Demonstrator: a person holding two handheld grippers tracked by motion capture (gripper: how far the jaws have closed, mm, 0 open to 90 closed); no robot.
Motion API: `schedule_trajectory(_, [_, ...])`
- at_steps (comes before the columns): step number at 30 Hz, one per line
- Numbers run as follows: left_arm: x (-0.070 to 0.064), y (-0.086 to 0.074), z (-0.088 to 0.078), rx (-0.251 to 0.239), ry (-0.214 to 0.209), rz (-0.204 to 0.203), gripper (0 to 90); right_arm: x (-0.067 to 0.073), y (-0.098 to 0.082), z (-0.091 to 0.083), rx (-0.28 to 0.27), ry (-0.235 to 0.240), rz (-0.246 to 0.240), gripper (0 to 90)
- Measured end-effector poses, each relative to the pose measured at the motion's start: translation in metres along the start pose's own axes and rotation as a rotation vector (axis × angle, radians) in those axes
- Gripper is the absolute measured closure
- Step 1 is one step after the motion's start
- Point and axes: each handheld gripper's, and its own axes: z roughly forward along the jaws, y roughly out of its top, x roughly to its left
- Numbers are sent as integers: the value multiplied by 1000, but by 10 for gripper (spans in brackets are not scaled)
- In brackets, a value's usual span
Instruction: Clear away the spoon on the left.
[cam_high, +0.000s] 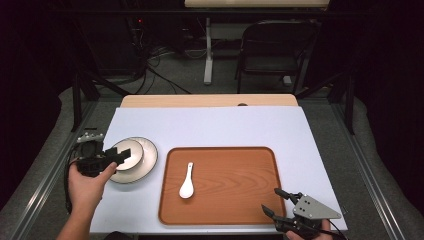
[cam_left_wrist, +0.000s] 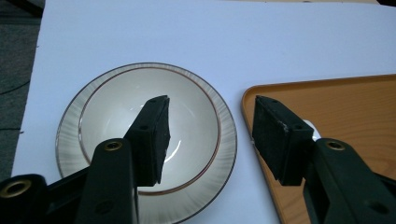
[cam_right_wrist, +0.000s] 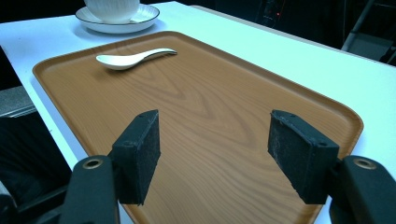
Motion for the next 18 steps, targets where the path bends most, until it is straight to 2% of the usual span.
schedule_trajectory(10, [4, -29, -8, -5, -19, 5, 478, 0, 0, 0, 0, -2, -3, 343])
schedule_trajectory(13, [3, -38, -10, -13, -26, 17, 478, 0, 0, 0, -1, -2, -3, 343])
schedule_trajectory(15, [3, -45, -11, -13, -16, 26, 480, 0, 0, 0, -1, -2, -3, 343])
schedule_trajectory(18, [3, -56, -11, -19, -25, 19, 482, 0, 0, -1, 1, -3, -4, 343])
